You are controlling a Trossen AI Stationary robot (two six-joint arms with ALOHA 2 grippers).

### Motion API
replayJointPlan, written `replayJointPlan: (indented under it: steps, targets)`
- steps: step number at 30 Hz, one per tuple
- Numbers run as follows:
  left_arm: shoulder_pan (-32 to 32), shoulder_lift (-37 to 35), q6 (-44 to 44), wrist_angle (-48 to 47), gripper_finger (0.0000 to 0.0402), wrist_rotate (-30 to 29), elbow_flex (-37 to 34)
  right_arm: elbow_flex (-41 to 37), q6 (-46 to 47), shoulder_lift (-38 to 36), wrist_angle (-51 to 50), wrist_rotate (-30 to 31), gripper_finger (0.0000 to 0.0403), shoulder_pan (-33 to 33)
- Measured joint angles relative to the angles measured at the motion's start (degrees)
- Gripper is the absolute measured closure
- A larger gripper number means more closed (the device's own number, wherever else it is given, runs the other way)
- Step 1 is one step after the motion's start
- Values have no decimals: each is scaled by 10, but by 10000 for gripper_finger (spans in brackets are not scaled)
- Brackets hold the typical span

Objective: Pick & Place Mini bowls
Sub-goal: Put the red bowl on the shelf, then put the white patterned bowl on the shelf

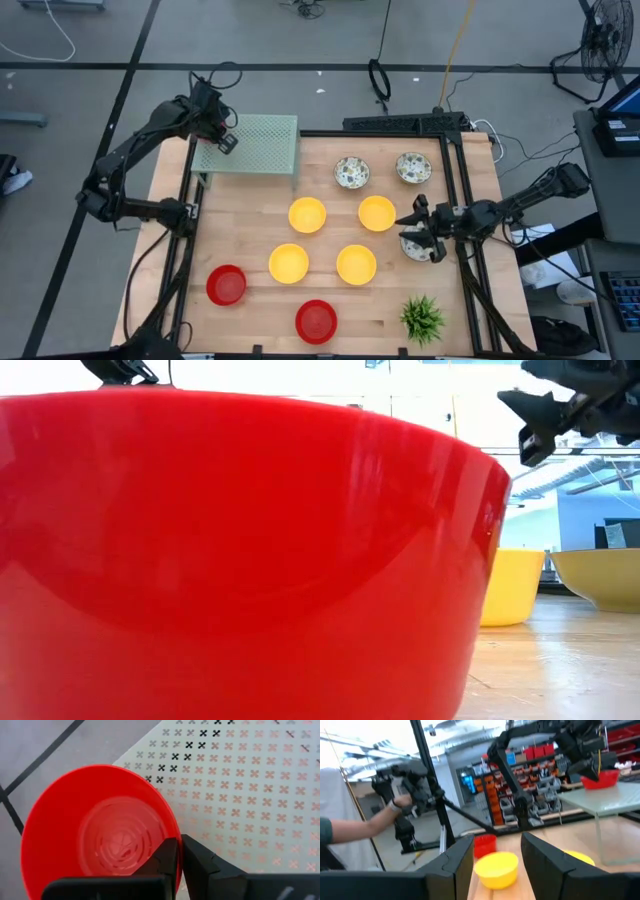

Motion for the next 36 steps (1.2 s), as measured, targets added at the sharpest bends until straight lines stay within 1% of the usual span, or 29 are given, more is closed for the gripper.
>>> replayJointPlan:
  steps: [8, 19, 26, 30, 36]
  targets:
    - [0, 0, 0, 3, 371, -21, 0, 0, 0, 0, 37, 0, 252, 0]
    - [-6, 0, -20, 3, 370, -18, 0, 0, 0, 0, 38, 0, 252, 0]
    - [-26, 0, -29, 4, 356, -22, 0, 0, 0, 0, 38, 1, 252, 0]
    - [-35, 0, -33, 5, 338, -41, 0, 0, 0, 0, 37, 2, 252, 0]
    - [-41, 0, -48, 5, 283, -53, 0, 0, 0, 0, 33, 2, 252, 0]
